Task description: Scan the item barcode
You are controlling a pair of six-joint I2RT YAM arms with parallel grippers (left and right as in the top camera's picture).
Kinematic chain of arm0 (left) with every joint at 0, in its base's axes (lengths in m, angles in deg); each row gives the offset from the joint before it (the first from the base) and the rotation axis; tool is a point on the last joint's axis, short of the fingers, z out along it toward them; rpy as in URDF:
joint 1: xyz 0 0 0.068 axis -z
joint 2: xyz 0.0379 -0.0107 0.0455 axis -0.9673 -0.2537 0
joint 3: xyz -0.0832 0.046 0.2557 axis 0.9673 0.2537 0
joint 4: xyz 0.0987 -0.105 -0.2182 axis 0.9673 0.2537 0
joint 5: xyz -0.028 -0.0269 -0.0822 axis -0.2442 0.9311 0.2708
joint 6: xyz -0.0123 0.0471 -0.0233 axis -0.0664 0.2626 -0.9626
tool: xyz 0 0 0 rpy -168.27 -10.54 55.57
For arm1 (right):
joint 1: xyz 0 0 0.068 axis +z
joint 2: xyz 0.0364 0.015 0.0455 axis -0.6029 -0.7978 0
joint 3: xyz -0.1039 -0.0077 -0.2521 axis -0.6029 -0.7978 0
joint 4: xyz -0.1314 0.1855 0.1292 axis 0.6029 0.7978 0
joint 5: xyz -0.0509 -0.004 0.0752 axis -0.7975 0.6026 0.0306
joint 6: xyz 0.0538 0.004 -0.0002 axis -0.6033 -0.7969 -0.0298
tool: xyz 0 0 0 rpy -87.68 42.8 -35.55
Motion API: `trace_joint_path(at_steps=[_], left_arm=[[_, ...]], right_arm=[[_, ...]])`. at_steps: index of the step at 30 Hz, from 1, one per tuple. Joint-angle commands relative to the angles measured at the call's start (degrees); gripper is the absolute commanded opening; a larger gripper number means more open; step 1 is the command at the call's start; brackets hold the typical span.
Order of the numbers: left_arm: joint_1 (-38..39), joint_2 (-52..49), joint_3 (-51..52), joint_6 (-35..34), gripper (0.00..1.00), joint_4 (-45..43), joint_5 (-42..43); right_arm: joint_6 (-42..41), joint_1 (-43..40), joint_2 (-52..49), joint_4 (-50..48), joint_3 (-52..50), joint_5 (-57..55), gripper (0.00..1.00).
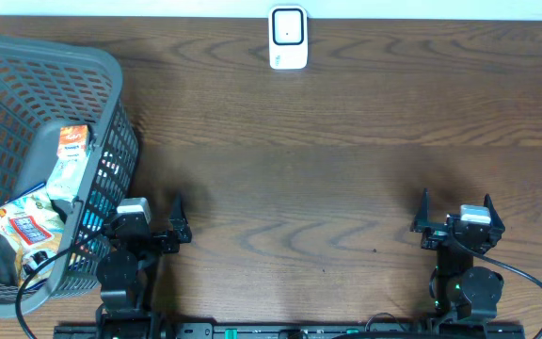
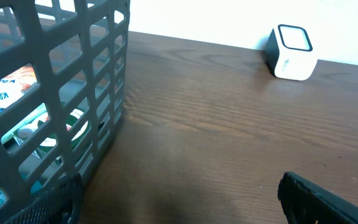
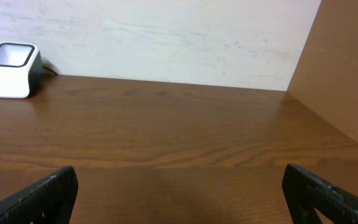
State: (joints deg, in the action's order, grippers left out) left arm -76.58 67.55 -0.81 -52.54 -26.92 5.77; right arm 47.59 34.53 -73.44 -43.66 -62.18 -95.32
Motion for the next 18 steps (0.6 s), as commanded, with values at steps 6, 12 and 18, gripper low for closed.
trace_joint_path(at_steps=[6, 12, 18], left_arm=[[0.3, -0.2, 1.2, -0.5, 0.98, 1.2, 0.3], [0.3, -0.2, 1.2, -0.3, 0.98, 1.2, -1.8], [0.3, -0.2, 1.0, -0.6, 0.98, -1.0, 5.0]], right_arm=[[0.4, 0.0, 0.3, 0.1, -0.2, 0.6, 0.99], [0.4, 0.0, 0.3, 0.1, -0.2, 0.5, 0.99], [0.4, 0.0, 0.3, 0.1, -0.2, 0.5, 0.99]])
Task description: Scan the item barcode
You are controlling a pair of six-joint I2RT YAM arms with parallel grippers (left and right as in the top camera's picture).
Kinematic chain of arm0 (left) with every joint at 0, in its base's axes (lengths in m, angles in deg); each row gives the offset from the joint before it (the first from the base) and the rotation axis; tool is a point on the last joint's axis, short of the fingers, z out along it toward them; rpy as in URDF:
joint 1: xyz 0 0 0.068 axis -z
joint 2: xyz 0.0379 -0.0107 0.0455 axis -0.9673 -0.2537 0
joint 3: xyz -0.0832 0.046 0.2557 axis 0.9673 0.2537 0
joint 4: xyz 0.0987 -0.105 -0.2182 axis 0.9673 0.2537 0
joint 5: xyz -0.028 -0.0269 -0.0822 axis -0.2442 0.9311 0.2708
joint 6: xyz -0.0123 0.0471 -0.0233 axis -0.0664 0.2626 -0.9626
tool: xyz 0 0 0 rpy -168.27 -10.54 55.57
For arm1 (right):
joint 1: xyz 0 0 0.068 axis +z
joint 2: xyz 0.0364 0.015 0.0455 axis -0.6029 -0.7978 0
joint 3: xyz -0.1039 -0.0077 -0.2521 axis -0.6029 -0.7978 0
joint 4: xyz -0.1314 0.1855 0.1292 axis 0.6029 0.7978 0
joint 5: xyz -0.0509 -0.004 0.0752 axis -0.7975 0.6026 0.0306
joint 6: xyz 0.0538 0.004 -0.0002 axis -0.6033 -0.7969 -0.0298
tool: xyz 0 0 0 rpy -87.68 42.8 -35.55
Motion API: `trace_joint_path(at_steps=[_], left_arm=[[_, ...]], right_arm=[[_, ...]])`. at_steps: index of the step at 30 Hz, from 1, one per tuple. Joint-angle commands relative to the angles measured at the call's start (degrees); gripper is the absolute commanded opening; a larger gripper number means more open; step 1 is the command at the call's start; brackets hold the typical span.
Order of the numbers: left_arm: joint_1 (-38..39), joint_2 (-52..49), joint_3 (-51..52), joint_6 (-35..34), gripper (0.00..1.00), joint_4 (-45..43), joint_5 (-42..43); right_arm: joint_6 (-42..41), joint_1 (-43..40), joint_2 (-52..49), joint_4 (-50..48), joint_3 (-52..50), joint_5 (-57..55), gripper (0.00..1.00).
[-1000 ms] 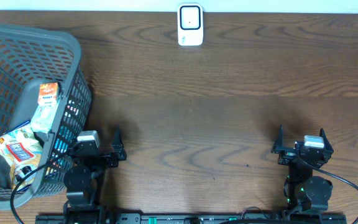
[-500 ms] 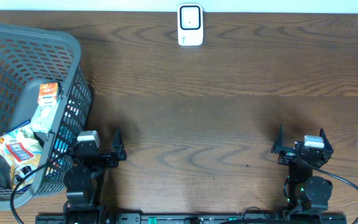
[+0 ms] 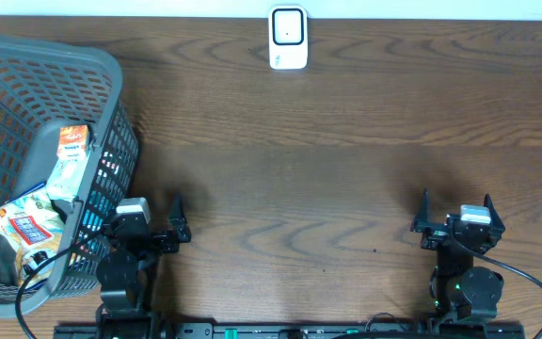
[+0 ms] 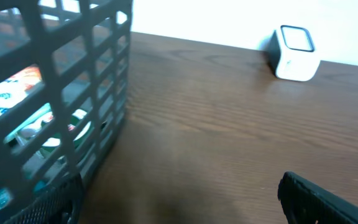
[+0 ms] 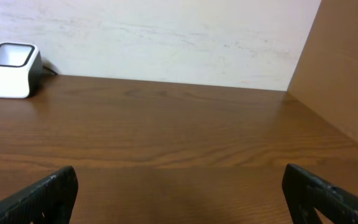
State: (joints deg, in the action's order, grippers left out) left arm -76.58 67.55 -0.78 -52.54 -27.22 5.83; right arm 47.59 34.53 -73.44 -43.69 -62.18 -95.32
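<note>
The white barcode scanner stands at the table's far edge, also seen as the scanner and the scanner. Packaged items lie in a grey mesh basket at the left: an orange and white carton and a snack packet. My left gripper rests open at the front, right beside the basket wall, with nothing between its fingers. At the front right, my right gripper also stands open over bare wood, holding nothing.
The dark wooden table runs between the grippers and the scanner. A cardboard wall rises at the right side in the right wrist view. A pale wall stands behind the scanner.
The left wrist view has shifted a little and turned blurry, so the left arm has stirred slightly. The right arm, the basket, the items and the scanner stand as before.
</note>
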Motion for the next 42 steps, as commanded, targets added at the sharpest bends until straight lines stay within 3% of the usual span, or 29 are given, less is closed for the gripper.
trace_joint_path(at_steps=[1, 8, 14, 18, 27, 31, 35, 37, 42], left_arm=[[0.3, -0.2, 0.7, -0.6, 0.98, -1.5, 6.8], [0.3, -0.9, -4.9, -0.5, 0.98, -1.4, 12.1], [0.4, -7.6, -15.0, -0.5, 0.98, -0.5, 14.9], [0.4, -16.7, -27.2, -0.5, 0.98, 5.0, 15.3], [0.3, -39.6, -62.3, -0.5, 0.98, 28.5, 13.4], [0.3, -46.2, -73.9, -0.5, 0.98, 38.5, 17.9], [0.2, -48.5, -75.3, -0.7, 0.98, 34.9, 17.6], [-0.9, -49.3, -77.5, -2.6, 0.98, 34.7, 15.2], [-7.5, -52.2, -87.9, -7.2, 0.98, 42.1, -2.2]], right_arm=[[0.4, 0.0, 0.3, 0.1, -0.2, 0.6, 0.99], [0.4, 0.0, 0.3, 0.1, -0.2, 0.6, 0.99], [0.4, 0.0, 0.3, 0.1, -0.2, 0.6, 0.99], [0.4, 0.0, 0.3, 0.1, -0.2, 0.5, 0.99], [0.4, 0.0, 0.3, 0.1, -0.2, 0.5, 0.99], [0.4, 0.0, 0.3, 0.1, -0.2, 0.5, 0.99], [0.4, 0.0, 0.3, 0.1, -0.2, 0.6, 0.99], [0.4, 0.0, 0.3, 0.1, -0.2, 0.6, 0.99], [0.4, 0.0, 0.3, 0.1, -0.2, 0.6, 0.99]])
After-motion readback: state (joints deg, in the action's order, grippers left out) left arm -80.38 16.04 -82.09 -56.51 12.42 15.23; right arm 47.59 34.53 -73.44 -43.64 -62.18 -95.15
